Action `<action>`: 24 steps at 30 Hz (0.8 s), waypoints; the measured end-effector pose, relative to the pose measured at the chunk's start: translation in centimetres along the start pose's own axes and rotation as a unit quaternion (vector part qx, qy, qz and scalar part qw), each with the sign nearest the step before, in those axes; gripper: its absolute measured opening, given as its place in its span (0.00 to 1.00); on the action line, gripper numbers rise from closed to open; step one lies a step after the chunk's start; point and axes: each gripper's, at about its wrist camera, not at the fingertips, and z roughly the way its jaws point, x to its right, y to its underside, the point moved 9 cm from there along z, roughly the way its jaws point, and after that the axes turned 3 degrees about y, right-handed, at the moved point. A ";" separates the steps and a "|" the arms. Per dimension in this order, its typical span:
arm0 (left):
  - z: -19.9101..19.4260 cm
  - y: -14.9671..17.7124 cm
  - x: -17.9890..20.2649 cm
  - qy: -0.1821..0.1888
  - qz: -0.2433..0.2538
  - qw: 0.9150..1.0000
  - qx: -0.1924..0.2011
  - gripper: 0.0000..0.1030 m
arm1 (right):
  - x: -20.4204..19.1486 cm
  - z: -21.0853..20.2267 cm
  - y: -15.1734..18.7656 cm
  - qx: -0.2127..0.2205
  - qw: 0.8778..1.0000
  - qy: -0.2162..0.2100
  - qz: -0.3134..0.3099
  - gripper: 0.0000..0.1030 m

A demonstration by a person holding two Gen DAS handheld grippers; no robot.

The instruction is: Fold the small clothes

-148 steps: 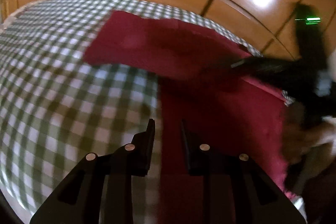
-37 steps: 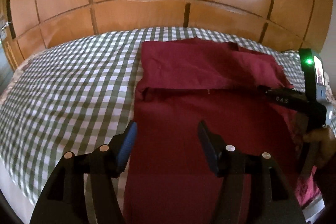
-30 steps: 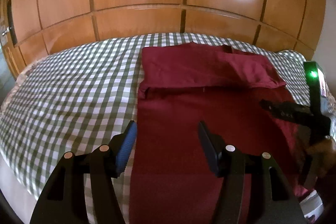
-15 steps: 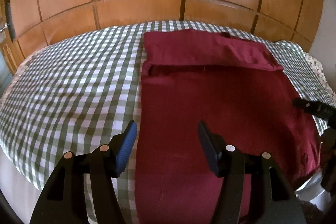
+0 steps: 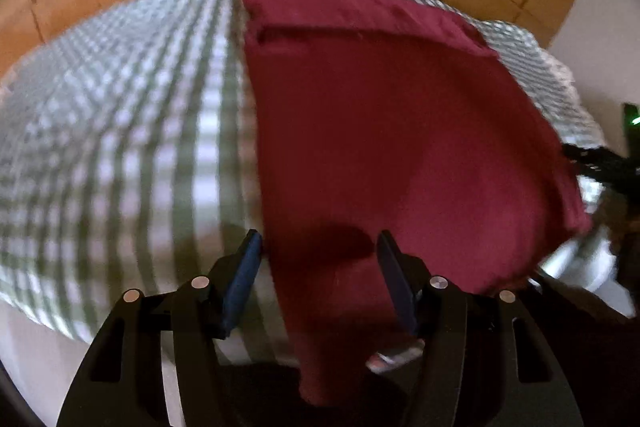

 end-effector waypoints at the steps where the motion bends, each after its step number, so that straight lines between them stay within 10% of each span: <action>1: 0.0 0.4 0.0 0.007 -0.004 1.000 -0.006 0.55 | -0.2 0.0 0.6 -0.009 1.000 -0.007 -0.002 0.91; 6: 0.0 2.5 0.4 0.042 -0.016 0.998 -0.034 0.35 | -1.4 -0.3 3.3 -0.038 0.998 -0.014 -0.039 0.68; 11: -0.7 3.0 0.5 0.076 -0.038 0.996 -0.034 0.07 | -2.0 -1.3 3.4 -0.046 0.997 -0.020 -0.058 0.11; 16: -4.4 -1.0 0.6 0.148 -0.072 0.986 0.030 0.06 | -4.3 -4.4 -0.2 0.002 0.994 -0.093 -0.054 0.11; 24: -3.7 -7.7 -0.1 0.141 -0.082 0.984 0.076 0.06 | -5.6 -2.0 -8.0 0.039 0.992 -0.117 0.000 0.11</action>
